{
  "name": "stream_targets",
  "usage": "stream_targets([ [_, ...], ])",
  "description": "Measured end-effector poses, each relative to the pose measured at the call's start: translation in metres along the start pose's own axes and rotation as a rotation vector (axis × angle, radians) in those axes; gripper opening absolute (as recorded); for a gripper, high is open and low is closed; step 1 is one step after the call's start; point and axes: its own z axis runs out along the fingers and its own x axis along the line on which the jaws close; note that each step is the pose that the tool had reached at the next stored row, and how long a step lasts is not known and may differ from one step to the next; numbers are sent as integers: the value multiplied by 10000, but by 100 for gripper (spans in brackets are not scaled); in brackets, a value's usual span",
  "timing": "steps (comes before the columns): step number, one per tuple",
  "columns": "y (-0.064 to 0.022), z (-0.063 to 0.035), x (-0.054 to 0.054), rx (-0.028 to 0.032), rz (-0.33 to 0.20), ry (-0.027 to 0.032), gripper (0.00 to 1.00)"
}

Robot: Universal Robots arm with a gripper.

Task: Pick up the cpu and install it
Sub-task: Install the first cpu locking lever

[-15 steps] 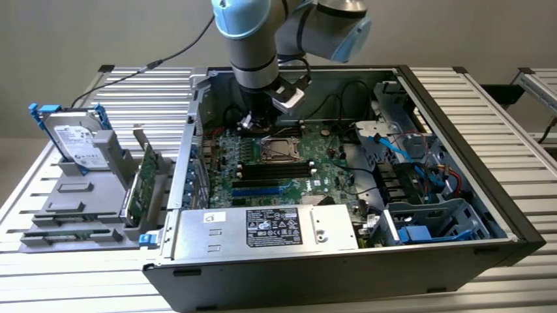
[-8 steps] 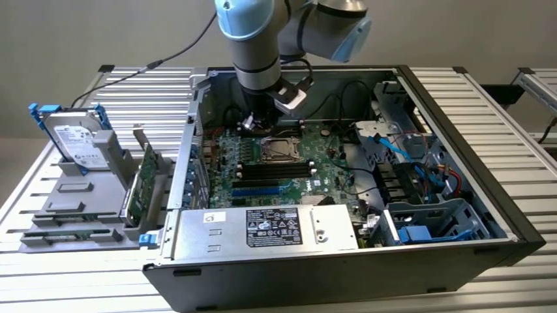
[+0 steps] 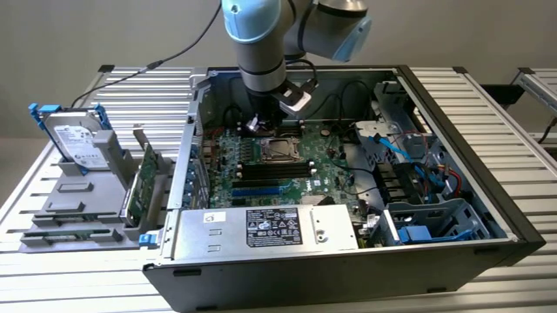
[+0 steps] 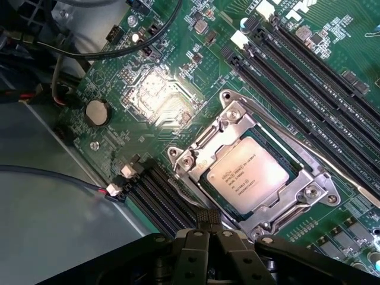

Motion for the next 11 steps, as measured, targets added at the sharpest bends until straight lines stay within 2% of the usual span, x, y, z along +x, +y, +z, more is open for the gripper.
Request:
stream_targets([
  [7,5,8,6,-14,4,-21,11],
  [11,5,8,5,-41,2,-106,11],
])
